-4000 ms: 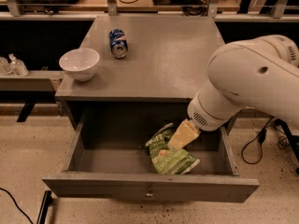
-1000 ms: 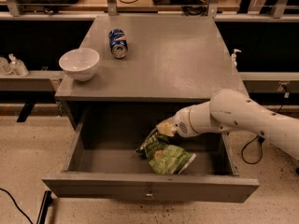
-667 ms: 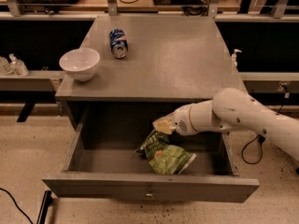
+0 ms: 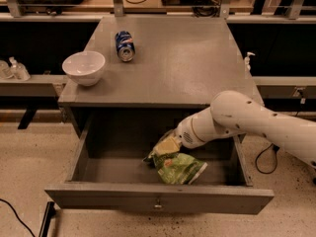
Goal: Pick green jalapeno chip bag from top drawer and place on counter
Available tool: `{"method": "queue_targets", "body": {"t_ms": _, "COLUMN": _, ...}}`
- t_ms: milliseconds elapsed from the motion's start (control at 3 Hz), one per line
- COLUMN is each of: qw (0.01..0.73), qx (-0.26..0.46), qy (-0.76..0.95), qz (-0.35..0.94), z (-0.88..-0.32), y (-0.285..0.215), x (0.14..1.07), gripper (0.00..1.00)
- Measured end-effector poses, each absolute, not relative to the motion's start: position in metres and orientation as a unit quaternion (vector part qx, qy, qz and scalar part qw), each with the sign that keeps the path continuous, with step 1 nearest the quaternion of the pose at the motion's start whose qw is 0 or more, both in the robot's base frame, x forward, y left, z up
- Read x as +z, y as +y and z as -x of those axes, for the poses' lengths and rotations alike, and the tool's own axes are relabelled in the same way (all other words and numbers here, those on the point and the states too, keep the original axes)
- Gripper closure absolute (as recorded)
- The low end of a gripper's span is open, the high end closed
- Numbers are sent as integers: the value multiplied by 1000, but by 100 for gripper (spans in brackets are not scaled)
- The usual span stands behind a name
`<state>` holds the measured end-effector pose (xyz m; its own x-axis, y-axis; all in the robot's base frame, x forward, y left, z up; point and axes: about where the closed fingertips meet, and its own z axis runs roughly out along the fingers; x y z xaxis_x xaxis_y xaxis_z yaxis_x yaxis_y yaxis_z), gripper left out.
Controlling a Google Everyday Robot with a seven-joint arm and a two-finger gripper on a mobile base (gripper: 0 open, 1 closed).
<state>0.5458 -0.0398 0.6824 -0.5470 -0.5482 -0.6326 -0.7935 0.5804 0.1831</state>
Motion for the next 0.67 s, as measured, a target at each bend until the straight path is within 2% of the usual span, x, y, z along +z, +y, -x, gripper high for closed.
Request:
{"method": "queue_targets", "body": {"t_ms": 333, "qw": 249, "qx": 169, "qy": 880, "qz": 369, "z": -537, "y": -66, "x": 680, "gripper": 0}}
{"method": "queue_targets", "body": {"t_ms": 667, "qw": 264, "qx": 116, "qy": 894, "qz": 342, "z": -538, "y": -94, "x": 695, "gripper": 0}}
